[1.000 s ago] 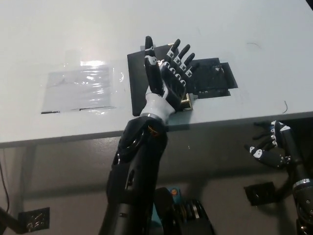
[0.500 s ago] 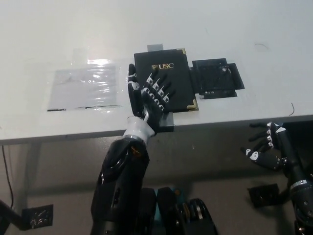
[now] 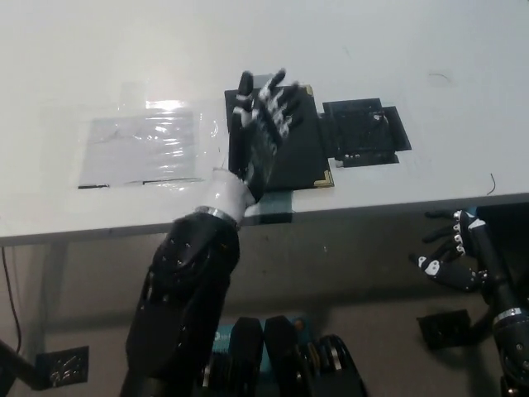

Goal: The robot uses its left hand to push the cover of the diary kept in the middle of the desk towards the right to close it

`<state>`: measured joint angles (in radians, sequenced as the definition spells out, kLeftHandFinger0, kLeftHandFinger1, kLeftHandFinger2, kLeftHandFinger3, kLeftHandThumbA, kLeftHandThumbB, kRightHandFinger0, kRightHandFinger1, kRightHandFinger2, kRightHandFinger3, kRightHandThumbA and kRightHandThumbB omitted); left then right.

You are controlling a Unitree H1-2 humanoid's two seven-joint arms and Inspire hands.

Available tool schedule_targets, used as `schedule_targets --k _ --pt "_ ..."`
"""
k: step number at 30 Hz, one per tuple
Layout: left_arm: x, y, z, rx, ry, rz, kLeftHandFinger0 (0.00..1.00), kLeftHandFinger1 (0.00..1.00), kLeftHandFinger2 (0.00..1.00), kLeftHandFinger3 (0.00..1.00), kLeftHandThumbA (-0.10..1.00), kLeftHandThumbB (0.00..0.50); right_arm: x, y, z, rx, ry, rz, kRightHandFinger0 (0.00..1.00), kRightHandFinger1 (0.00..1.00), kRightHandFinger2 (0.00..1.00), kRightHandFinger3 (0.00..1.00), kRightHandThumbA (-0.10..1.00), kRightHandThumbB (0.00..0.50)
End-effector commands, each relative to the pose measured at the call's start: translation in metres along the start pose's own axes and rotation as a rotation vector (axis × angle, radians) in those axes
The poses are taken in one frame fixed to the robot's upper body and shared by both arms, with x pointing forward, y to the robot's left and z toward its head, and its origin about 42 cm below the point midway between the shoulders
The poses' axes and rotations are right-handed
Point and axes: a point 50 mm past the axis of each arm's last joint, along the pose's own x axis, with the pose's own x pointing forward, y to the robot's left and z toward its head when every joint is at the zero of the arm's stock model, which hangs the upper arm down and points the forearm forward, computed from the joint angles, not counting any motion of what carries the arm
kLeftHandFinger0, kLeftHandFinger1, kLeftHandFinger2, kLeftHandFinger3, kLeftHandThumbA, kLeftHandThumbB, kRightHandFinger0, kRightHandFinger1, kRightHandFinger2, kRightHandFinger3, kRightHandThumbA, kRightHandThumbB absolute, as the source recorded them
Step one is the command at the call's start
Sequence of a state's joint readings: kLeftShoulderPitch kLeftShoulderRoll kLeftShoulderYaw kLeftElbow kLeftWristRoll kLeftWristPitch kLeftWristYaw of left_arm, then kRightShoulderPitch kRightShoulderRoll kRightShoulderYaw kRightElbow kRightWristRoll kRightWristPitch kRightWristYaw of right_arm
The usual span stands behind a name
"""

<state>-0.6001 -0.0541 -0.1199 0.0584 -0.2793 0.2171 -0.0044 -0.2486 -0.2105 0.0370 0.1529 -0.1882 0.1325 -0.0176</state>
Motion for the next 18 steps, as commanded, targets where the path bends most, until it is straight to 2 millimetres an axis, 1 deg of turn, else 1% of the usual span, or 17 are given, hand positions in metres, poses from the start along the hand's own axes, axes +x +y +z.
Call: schedule_targets --k 1,3,4,5,6,7,8,9,10,11,12,13,14,15,16,17,18 --pt "-0.014 -0.013 0.053 0.199 -0.154 -0.109 1.00 1.00 1.00 1.00 1.00 0.324 0.006 -0.013 0.012 -0.016 -0.045 -0.016 0.25 0.34 0.46 0.71 0.86 0.084" --pt "-0.023 -0.011 0.066 0.272 -0.184 -0.113 1.00 1.00 1.00 1.00 1.00 0.336 0.007 -0.014 0.013 -0.015 -0.046 -0.017 0.24 0.34 0.47 0.72 0.87 0.089" --pt "-0.030 -0.008 0.072 0.311 -0.208 -0.112 1.00 1.00 1.00 1.00 1.00 0.308 0.007 -0.015 0.013 -0.011 -0.048 -0.018 0.24 0.34 0.47 0.72 0.86 0.061" --pt "-0.041 -0.003 0.082 0.370 -0.244 -0.110 1.00 1.00 1.00 1.00 1.00 0.300 0.006 -0.016 0.013 -0.004 -0.051 -0.019 0.24 0.34 0.48 0.73 0.83 0.054" --pt "-0.051 0.004 0.084 0.435 -0.253 -0.094 1.00 1.00 1.00 1.00 1.00 0.317 0.006 -0.017 0.012 -0.004 -0.050 -0.022 0.26 0.35 0.48 0.73 0.82 0.045" --pt "-0.063 0.012 0.086 0.502 -0.260 -0.080 1.00 1.00 1.00 1.00 1.00 0.249 0.005 -0.017 0.012 -0.001 -0.051 -0.025 0.26 0.36 0.48 0.73 0.80 0.037" --pt "-0.078 0.025 0.083 0.551 -0.269 -0.063 1.00 1.00 1.00 1.00 1.00 0.187 0.005 -0.017 0.012 -0.006 -0.048 -0.030 0.26 0.36 0.48 0.73 0.80 0.036" --pt "-0.095 0.038 0.079 0.604 -0.259 -0.041 1.00 1.00 1.00 1.00 1.00 0.142 0.004 -0.018 0.011 -0.006 -0.043 -0.032 0.27 0.36 0.48 0.74 0.80 0.025" --pt "-0.102 0.042 0.077 0.635 -0.249 -0.029 1.00 1.00 1.00 1.00 1.00 0.163 0.005 -0.018 0.011 -0.003 -0.041 -0.035 0.26 0.35 0.48 0.73 0.80 0.041" --pt "-0.110 0.046 0.074 0.675 -0.237 -0.017 1.00 1.00 1.00 1.00 1.00 0.168 0.004 -0.019 0.011 0.002 -0.038 -0.040 0.26 0.35 0.48 0.73 0.80 0.045" --pt "-0.136 0.061 0.065 0.791 -0.208 0.005 1.00 1.00 1.00 1.00 1.00 0.137 0.005 -0.020 0.011 -0.009 -0.037 -0.043 0.25 0.35 0.48 0.72 0.82 0.052" --pt "-0.137 0.062 0.064 0.807 -0.206 0.004 1.00 1.00 1.00 1.00 1.00 0.135 0.005 -0.021 0.011 -0.009 -0.037 -0.046 0.25 0.35 0.48 0.72 0.83 0.053" --pt "-0.148 0.070 0.057 0.876 -0.182 0.008 1.00 1.00 1.00 1.00 1.00 0.141 0.005 -0.022 0.012 -0.010 -0.039 -0.047 0.26 0.36 0.49 0.73 0.84 0.053" --pt "-0.174 0.086 0.042 1.011 -0.115 0.007 1.00 1.00 1.00 1.00 1.00 0.158 0.005 -0.023 0.013 -0.016 -0.039 -0.044 0.27 0.37 0.50 0.73 0.84 0.056" --pt "-0.181 0.092 0.038 1.064 -0.078 0.005 1.00 1.00 1.00 1.00 1.00 0.160 0.006 -0.024 0.013 -0.017 -0.040 -0.047 0.28 0.37 0.50 0.73 0.85 0.056" --pt "-0.200 0.106 0.025 1.152 -0.006 0.003 1.00 1.00 1.00 1.00 1.00 0.161 0.007 -0.024 0.013 -0.025 -0.038 -0.044 0.31 0.39 0.52 0.76 0.86 0.038" --pt "-0.207 0.112 0.022 1.194 0.021 -0.002 1.00 1.00 1.00 1.00 1.00 0.160 0.009 -0.024 0.014 -0.025 -0.039 -0.044 0.31 0.39 0.52 0.76 0.86 0.038"
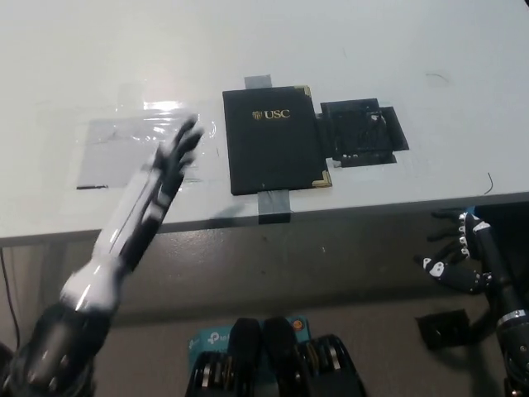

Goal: The robot uses its left hand to push the cover of the diary kept in the middle of the desk towards the right to close it

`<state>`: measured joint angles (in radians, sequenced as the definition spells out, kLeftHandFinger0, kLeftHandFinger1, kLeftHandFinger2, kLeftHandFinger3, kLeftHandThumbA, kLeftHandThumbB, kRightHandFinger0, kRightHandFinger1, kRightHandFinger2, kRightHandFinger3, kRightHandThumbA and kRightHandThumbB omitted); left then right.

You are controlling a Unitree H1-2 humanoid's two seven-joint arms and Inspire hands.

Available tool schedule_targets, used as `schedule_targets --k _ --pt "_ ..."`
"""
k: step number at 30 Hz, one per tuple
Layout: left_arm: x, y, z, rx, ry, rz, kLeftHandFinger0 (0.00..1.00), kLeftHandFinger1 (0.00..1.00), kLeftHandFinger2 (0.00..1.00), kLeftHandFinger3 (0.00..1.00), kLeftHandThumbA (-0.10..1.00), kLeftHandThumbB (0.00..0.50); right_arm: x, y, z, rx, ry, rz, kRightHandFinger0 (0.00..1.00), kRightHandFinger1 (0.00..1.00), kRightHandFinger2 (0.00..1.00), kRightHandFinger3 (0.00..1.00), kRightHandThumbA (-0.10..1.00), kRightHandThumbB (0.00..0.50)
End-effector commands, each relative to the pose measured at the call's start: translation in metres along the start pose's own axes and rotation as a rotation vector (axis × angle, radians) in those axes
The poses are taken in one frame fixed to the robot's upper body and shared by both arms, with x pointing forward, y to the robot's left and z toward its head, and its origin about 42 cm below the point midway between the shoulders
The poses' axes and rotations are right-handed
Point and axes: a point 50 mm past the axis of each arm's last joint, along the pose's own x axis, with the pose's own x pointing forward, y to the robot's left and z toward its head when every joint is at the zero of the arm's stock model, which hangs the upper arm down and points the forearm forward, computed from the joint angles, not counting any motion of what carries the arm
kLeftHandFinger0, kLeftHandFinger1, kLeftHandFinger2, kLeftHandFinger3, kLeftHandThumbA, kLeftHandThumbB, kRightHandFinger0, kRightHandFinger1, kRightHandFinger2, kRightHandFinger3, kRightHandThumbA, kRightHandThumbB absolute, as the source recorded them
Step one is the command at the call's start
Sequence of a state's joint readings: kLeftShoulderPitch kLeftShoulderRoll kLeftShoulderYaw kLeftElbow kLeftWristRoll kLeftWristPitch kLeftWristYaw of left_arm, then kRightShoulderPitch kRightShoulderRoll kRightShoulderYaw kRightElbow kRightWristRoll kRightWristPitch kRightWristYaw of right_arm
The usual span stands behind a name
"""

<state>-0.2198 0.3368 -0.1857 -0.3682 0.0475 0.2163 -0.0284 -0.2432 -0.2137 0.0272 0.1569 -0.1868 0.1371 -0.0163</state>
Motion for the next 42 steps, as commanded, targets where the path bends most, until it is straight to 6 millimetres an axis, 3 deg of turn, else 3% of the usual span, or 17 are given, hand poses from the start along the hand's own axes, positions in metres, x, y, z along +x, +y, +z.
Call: schedule_targets --k 1,2,4,9,15,17,18,19,24,28,30,31,32,35,38,40,42 --pt "-0.068 0.026 -0.034 0.604 0.005 -0.052 1.00 1.00 1.00 1.00 1.00 0.141 0.011 -0.020 0.019 -0.025 -0.054 -0.039 0.32 0.39 0.52 0.76 0.85 0.030" --pt "-0.078 0.027 -0.044 0.635 0.042 -0.067 1.00 1.00 1.00 1.00 1.00 0.137 0.011 -0.020 0.019 -0.028 -0.058 -0.041 0.32 0.39 0.52 0.76 0.84 0.021" --pt "-0.098 0.031 -0.068 0.770 0.078 -0.118 1.00 1.00 1.00 1.00 1.00 0.104 0.012 -0.021 0.019 -0.037 -0.068 -0.049 0.30 0.37 0.50 0.73 0.86 0.053" --pt "-0.128 0.031 -0.114 0.930 0.173 -0.187 1.00 1.00 1.00 1.00 0.99 0.055 0.013 -0.021 0.017 -0.034 -0.070 -0.054 0.30 0.36 0.47 0.71 0.88 0.075" --pt "-0.143 0.018 -0.135 0.961 0.279 -0.214 1.00 1.00 1.00 1.00 1.00 0.020 0.014 -0.023 0.019 -0.031 -0.060 -0.047 0.31 0.37 0.48 0.71 0.90 0.077" --pt "-0.142 0.020 -0.136 0.967 0.291 -0.202 1.00 1.00 1.00 1.00 1.00 0.013 0.015 -0.022 0.019 -0.028 -0.065 -0.049 0.31 0.37 0.49 0.71 0.89 0.071" --pt "-0.142 0.022 -0.141 0.962 0.340 -0.172 1.00 1.00 1.00 1.00 0.89 0.000 0.015 -0.022 0.019 -0.028 -0.067 -0.051 0.31 0.37 0.49 0.71 0.89 0.071" --pt "-0.142 0.023 -0.142 0.964 0.355 -0.166 1.00 1.00 1.00 1.00 0.87 0.000 0.015 -0.021 0.019 -0.026 -0.068 -0.052 0.30 0.37 0.48 0.70 0.89 0.079" --pt "-0.140 0.023 -0.143 0.933 0.443 -0.152 1.00 1.00 1.00 1.00 0.85 0.000 0.015 -0.019 0.018 -0.020 -0.069 -0.055 0.27 0.34 0.47 0.68 0.89 0.089" --pt "-0.135 0.024 -0.143 0.906 0.452 -0.155 1.00 1.00 1.00 1.00 0.83 0.000 0.016 -0.020 0.020 -0.014 -0.070 -0.051 0.29 0.35 0.46 0.68 0.91 0.096" --pt "-0.135 0.024 -0.143 0.897 0.456 -0.150 1.00 1.00 1.00 1.00 0.79 0.000 0.016 -0.019 0.020 -0.009 -0.075 -0.052 0.28 0.35 0.45 0.67 0.89 0.076" --pt "-0.135 0.024 -0.143 0.894 0.457 -0.149 1.00 1.00 1.00 1.00 0.78 0.000 0.016 -0.019 0.020 -0.008 -0.078 -0.052 0.28 0.35 0.45 0.67 0.88 0.076" --pt "-0.136 0.026 -0.142 0.883 0.456 -0.131 1.00 1.00 1.00 1.00 0.70 0.000 0.016 -0.018 0.019 -0.004 -0.084 -0.054 0.27 0.34 0.44 0.66 0.88 0.075" --pt "-0.136 0.026 -0.142 0.822 0.491 -0.115 1.00 1.00 1.00 1.00 0.67 0.000 0.015 -0.018 0.017 -0.004 -0.077 -0.055 0.27 0.35 0.45 0.65 0.89 0.086" --pt "-0.135 0.028 -0.142 0.776 0.503 -0.097 0.94 1.00 1.00 1.00 0.65 0.000 0.015 -0.018 0.018 -0.001 -0.068 -0.053 0.30 0.37 0.46 0.66 0.91 0.099" --pt "-0.135 0.030 -0.144 0.747 0.509 -0.080 0.84 0.94 1.00 1.00 0.61 0.000 0.016 -0.017 0.018 0.006 -0.066 -0.051 0.29 0.37 0.47 0.67 0.91 0.106" --pt "-0.136 0.031 -0.144 0.730 0.514 -0.075 0.83 0.92 1.00 1.00 0.61 0.000 0.016 -0.017 0.018 0.008 -0.065 -0.051 0.29 0.37 0.47 0.67 0.91 0.106"
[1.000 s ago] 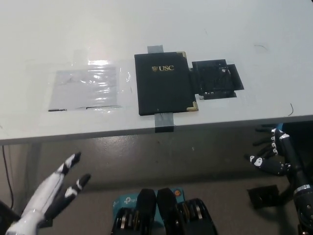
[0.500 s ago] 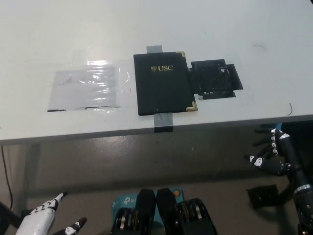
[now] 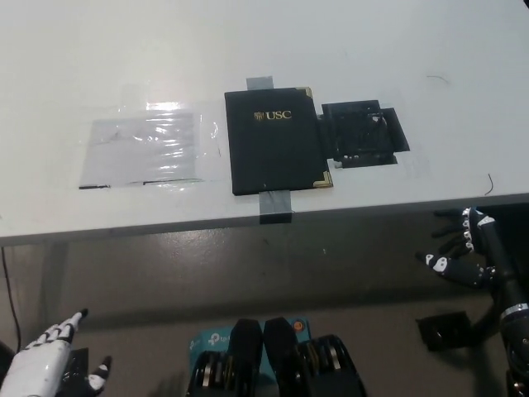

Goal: The robot uses its left hand to push the cover of the diary kept in the middle of the desk towards the right to close it

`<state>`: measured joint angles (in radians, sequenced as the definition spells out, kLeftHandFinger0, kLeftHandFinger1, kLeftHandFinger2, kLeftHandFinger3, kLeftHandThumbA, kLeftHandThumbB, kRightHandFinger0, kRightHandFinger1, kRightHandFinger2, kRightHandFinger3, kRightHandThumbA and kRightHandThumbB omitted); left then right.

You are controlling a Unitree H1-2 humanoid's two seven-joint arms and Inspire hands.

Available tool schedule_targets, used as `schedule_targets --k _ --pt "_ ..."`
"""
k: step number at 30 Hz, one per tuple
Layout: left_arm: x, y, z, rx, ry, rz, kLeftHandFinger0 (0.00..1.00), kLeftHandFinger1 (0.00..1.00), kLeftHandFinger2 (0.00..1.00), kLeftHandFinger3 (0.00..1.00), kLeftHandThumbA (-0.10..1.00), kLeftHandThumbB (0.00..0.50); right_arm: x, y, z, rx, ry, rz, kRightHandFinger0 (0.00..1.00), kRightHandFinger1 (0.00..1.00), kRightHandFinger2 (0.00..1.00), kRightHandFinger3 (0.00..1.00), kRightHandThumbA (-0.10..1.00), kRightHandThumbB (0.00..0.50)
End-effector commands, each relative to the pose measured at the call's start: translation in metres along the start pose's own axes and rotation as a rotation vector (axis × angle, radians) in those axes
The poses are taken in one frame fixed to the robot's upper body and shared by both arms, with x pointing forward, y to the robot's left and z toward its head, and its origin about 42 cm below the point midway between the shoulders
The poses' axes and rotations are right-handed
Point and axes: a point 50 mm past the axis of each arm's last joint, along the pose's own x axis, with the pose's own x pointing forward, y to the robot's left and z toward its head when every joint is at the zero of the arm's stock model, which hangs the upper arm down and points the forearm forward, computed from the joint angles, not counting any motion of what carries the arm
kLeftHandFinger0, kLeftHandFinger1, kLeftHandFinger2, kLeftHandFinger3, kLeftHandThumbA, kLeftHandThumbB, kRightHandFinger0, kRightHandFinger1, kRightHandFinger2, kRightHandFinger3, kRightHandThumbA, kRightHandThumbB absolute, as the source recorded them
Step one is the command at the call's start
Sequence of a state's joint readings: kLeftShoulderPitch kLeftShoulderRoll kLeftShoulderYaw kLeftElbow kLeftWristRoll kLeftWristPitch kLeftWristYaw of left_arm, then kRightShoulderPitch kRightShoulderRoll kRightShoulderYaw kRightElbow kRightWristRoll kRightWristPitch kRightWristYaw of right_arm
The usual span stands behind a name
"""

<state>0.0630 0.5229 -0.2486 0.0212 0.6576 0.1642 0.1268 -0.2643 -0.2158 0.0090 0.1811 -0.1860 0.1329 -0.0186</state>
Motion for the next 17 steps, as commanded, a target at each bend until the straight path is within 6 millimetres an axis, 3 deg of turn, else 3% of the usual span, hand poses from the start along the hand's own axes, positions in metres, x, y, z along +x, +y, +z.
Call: schedule_targets --k 1,5,10,17 --pt "-0.0007 0.0058 -0.0029 -0.061 -0.008 0.009 0.82 0.91 1.00 1.00 0.61 0.000 0.0090 -0.0108 0.0173 0.003 -0.066 -0.034 0.29 0.37 0.47 0.67 0.91 0.106" --pt "0.0003 0.0064 -0.0040 -0.125 0.021 -0.002 0.83 0.89 0.99 1.00 0.56 0.002 0.0094 -0.0107 0.0173 -0.002 -0.073 -0.031 0.28 0.36 0.48 0.69 0.91 0.106" --pt "0.0022 0.0091 -0.0038 -0.144 0.017 0.002 0.77 0.85 0.97 1.00 0.52 0.000 0.0107 -0.0106 0.0205 0.001 -0.077 -0.035 0.26 0.36 0.47 0.69 0.90 0.106" --pt "0.0023 0.0091 -0.0040 -0.154 0.025 0.003 0.77 0.84 0.97 1.00 0.53 0.001 0.0116 -0.0107 0.0196 0.012 -0.085 -0.031 0.29 0.36 0.46 0.68 0.87 0.100"
